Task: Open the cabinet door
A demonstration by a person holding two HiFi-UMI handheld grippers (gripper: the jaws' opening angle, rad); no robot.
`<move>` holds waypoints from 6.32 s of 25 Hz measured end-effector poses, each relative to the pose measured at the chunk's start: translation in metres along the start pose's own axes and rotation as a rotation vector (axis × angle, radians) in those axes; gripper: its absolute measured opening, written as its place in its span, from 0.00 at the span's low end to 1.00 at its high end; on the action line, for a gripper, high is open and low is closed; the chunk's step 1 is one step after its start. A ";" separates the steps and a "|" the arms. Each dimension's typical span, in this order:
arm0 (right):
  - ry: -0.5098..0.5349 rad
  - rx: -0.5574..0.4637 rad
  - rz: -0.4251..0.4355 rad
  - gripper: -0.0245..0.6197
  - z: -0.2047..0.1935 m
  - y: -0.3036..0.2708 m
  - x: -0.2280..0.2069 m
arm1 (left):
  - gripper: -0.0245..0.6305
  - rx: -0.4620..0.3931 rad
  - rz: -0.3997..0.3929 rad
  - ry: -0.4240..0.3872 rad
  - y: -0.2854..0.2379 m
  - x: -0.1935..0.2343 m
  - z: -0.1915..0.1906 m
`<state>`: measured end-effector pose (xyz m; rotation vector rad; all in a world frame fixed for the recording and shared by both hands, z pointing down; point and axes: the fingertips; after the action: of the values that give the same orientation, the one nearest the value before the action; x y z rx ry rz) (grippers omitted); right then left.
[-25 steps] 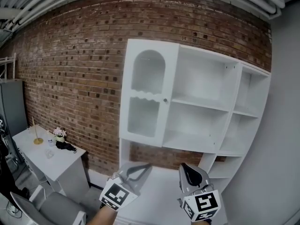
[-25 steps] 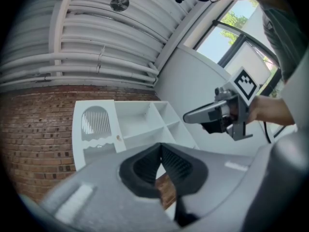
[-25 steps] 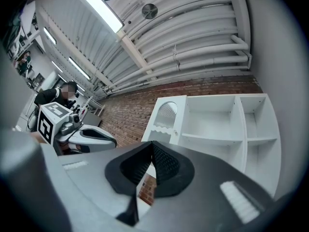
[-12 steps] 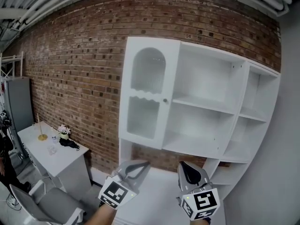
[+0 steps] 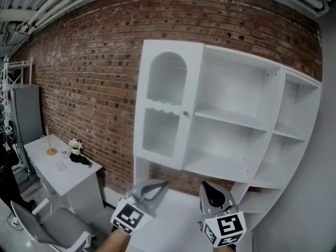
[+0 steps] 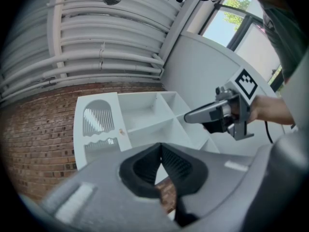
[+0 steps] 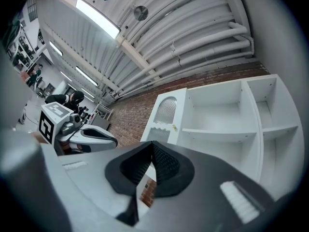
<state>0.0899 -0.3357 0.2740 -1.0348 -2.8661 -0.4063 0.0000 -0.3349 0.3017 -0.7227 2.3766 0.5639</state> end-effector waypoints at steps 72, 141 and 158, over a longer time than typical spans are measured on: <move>0.011 0.008 -0.086 0.05 -0.040 -0.139 -0.113 | 0.04 -0.063 0.085 -0.061 -0.206 0.155 -0.074; -0.075 -0.005 0.192 0.05 -0.035 -0.126 0.006 | 0.13 0.028 0.445 -0.176 0.001 0.243 -0.002; -0.065 0.010 0.233 0.05 -0.025 -0.140 0.107 | 0.04 0.102 0.507 -0.141 0.107 0.299 -0.031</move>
<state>-0.0828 -0.3794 0.2826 -1.3852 -2.7532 -0.3460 -0.2811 -0.3780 0.1580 -0.0223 2.4315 0.6661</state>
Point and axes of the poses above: the fingertips, and each gripper's own axes: y backward along the fingers, x to its left, z out of its top, and after that the axes turned 11 degrees about -y, right-handed
